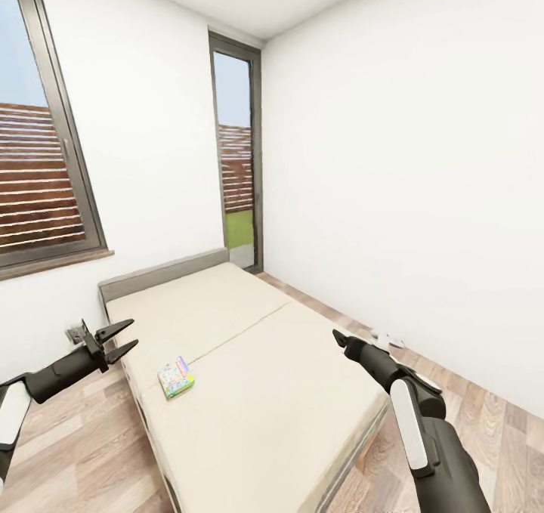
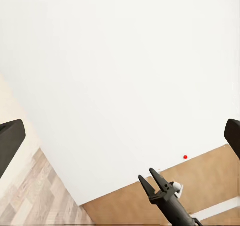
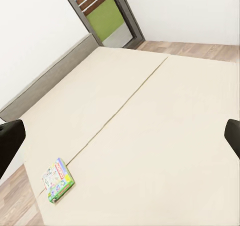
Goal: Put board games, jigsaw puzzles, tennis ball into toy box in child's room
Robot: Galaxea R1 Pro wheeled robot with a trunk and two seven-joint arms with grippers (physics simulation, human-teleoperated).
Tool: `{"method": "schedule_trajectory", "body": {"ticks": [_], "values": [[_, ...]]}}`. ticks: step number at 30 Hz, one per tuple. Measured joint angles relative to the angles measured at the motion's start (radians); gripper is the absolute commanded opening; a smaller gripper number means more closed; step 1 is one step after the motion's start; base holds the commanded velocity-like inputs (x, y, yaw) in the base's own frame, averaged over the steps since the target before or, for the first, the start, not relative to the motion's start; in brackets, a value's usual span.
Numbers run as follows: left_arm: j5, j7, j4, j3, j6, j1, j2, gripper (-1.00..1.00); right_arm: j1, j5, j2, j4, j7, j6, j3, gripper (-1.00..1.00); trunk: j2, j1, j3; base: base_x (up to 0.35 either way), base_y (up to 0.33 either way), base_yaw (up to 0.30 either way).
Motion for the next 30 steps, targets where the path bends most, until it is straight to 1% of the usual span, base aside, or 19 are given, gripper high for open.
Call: {"method": "schedule_trajectory", "body": {"ticks": [4,10,20,30], "values": [[0.000,0.000,0.000,0.000,0.000,0.000,0.000,1.00,0.000,0.000,0.000,0.000,0.000,0.000,0.000,1.00,0.000,0.000,0.002,0.000,0.137,-0.181],[0.000,0.000,0.000,0.000,-0.001,0.000,0.001,1.00,0.000,-0.007,0.000,-0.001,0.000,0.000,0.001,1.00,0.000,0.000,0.003,0.000,0.151,-0.048],[0.000,0.000,0.000,0.000,0.000,0.000,0.001,1.00,0.000,-0.013,-0.001,-0.001,0.000,0.001,0.000,1.00,0.000,0.000,-0.010,0.000,0.036,-0.022],[0.000,0.000,0.000,0.000,0.000,0.000,0.001,1.00,0.000,-0.014,0.000,-0.001,0.000,-0.002,0.000,1.00,0.000,0.000,-0.017,0.000,0.105,-0.045]]}}
